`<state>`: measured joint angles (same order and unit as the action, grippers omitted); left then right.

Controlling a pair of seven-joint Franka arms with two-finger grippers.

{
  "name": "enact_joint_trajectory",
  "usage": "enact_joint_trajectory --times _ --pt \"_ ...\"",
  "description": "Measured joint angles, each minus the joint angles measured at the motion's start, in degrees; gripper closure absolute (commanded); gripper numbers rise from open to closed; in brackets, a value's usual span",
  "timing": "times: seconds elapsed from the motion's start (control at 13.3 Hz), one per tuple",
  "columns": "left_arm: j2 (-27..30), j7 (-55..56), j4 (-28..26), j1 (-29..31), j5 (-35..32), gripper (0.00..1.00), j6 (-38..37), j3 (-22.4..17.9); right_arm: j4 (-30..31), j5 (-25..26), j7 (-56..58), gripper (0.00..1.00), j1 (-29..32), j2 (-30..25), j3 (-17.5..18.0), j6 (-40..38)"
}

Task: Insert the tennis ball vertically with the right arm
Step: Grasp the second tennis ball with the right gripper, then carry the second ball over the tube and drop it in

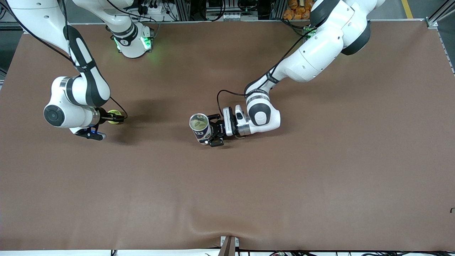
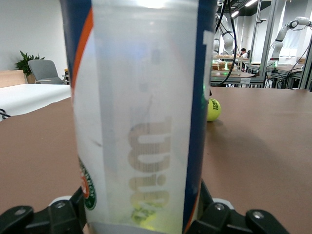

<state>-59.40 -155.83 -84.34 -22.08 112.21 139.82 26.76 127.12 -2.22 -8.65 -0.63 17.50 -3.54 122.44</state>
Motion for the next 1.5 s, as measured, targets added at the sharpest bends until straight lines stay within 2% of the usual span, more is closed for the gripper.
enact_joint_trajectory --times 0.45,0.53,0.68,0.75,0.83,1.05,1.2,1.35,1.5 --pt "-0.03 0.00 -0.04 -0.01 0.06 0.17 0.06 0.00 1.13 0.00 2.31 0.00 2.34 1.35 -0.13 1.34" --pt "-0.06 0.00 -0.05 -0.01 0.06 0.17 0.08 0.00 1.19 0.00 2.91 0.03 2.95 1.81 -0.13 1.64" --pt "-0.07 0.00 -0.05 -0.02 0.10 0.17 0.09 0.00 1.21 0.00 3.39 0.38 3.31 2.73 -0.11 2.18" --pt "-0.07 0.00 -0.05 -0.02 0.11 0.17 0.09 -0.01 1.22 -0.04 3.41 0.51 3.31 3.07 -0.06 2.33" --pt "-0.07 0.00 -0.05 -0.03 0.12 0.17 0.10 -0.01 1.22 -0.07 3.41 0.57 3.31 3.27 -0.03 2.44" --pt "-0.08 -0.08 -0.05 -0.03 0.15 0.17 0.13 -0.01 0.30 -0.09 3.45 0.58 3.31 2.92 0.11 2.86" --pt "-0.09 -0.09 -0.05 -0.03 0.19 0.17 0.13 -0.02 -4.38 -0.77 3.46 0.58 3.25 2.05 1.31 -0.60" --pt "-0.09 -0.09 -0.05 -0.04 0.21 0.18 0.13 -0.03 -13.58 -6.08 3.43 0.58 2.57 1.31 2.79 -9.39" --pt "-0.09 -0.10 -0.05 -0.04 0.24 0.18 0.14 -0.04 -21.75 -11.14 1.70 0.58 0.16 0.91 3.32 -14.20"
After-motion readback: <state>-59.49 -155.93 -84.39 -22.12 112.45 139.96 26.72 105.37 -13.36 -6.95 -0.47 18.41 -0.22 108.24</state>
